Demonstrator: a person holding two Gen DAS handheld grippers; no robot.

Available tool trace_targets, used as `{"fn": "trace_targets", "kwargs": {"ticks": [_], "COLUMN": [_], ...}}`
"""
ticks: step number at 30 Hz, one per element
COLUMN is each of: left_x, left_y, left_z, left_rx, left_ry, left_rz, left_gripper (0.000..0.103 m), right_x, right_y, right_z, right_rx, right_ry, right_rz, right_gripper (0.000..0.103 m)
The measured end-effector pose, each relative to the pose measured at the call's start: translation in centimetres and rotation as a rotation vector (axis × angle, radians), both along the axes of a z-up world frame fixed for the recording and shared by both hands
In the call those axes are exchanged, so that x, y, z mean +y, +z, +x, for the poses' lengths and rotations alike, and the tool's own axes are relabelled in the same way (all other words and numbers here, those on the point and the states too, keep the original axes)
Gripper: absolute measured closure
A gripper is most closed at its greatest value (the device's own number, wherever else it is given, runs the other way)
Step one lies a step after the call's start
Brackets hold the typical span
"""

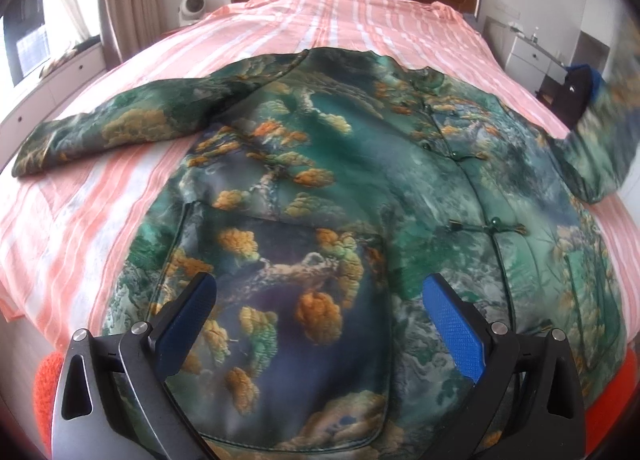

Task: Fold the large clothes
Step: 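Grasp the sleeve cuff with the right gripper and fold it across the body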

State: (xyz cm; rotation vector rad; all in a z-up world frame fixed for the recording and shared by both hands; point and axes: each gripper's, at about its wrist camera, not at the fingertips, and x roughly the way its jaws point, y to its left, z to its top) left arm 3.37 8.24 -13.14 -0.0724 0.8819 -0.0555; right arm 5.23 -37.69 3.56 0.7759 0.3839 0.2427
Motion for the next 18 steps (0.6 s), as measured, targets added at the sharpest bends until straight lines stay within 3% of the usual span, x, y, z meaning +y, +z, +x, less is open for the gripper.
{"fn": "trace_targets", "kwargs": {"ticks": [2,4,7,9,12,13,15,18], "left_x": [0.9,1.7,2.8,3.2,3.2,3.1,3.1,3.1], "left_y": [0.2,0.3,0.3,0.1,-0.2,-0.4,-0.6,-0.8], "left_z": [-0.2,-0.4,-0.6,-0.8,-0.7,-0.7,-0.7,-0.5], "left_rx": [-0.009,-0.01,-0.012,-0.012,-0.006,-0.006,-0.007,-0.005], "left_ry": [0.022,0.04,0.064,0.072,0.065,0.06,0.056,0.048], "left_rz": [-0.012,-0.022,-0.028,-0.027,-0.009,0.0,0.013,0.007], "left_gripper": [0.0,0.0,0.0,0.0,0.0,0.0,0.0,0.0], "right_x": [6.6,13.1,19.2,22.1,23.8,24.2,23.0,19.8], "right_y": [1.2,0.5,-2.6,-6.2,-12.1,-13.8,-14.5,-12.0], "right_z": [3.8,7.8,11.8,14.3,16.3,16.1,14.9,11.1], "right_rx": [-0.017,0.003,0.06,0.128,0.31,0.368,0.394,0.274], "right_ry": [0.124,0.209,0.24,0.254,0.336,0.354,0.378,0.383], "right_rz": [-0.037,-0.095,-0.195,-0.247,-0.275,-0.276,-0.257,-0.215], "right_gripper": [0.092,0.092,0.09,0.081,0.034,0.03,0.03,0.029]}}
